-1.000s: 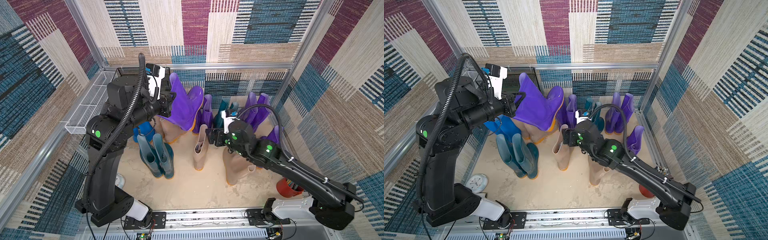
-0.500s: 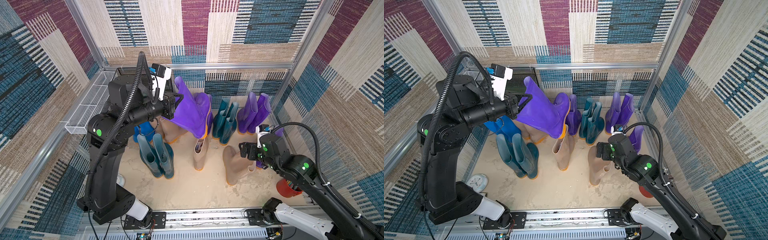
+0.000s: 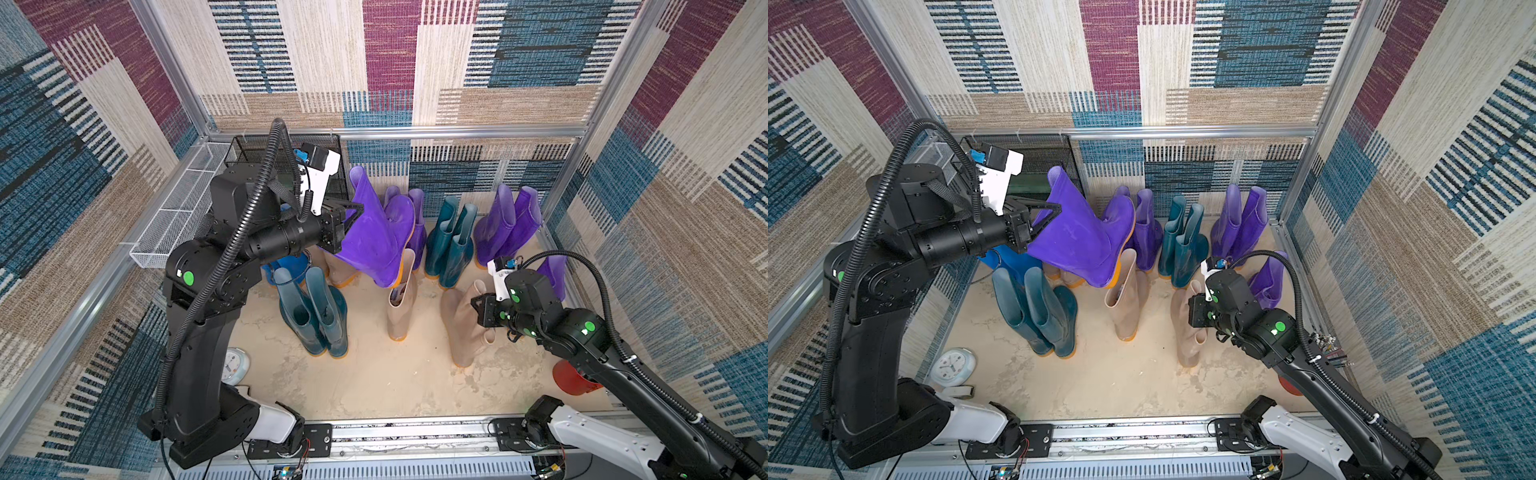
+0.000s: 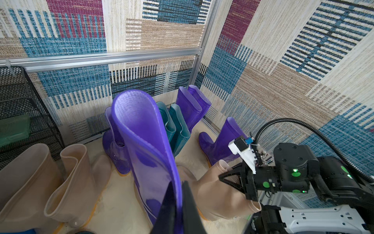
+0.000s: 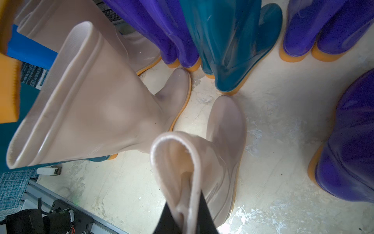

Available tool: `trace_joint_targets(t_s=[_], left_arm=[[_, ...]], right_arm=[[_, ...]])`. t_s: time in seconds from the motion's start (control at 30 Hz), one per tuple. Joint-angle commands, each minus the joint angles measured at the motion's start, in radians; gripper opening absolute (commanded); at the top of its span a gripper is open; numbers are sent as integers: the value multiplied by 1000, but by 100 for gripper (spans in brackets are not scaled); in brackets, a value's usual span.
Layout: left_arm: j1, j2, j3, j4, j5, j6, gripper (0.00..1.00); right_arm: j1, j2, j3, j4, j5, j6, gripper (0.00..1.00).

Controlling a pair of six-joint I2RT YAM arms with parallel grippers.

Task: Match and arrange rain boots in pairs
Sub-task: Pair a pair of rain boots at the center of the board.

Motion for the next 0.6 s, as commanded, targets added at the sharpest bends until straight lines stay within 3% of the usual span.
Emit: trace_joint_targets(t_s=[0.0,0.3,0.57], left_arm=[[0,-14,-2,124,1,-11,0],[0,-7,8,109,-21,6,0],[1,-31,-25,111,-42,19,0]], right_arm=[[31,9,25,127,0,15,0],[159,106,129,146,77,20,0],[145,208,143,229,73,-5,0]])
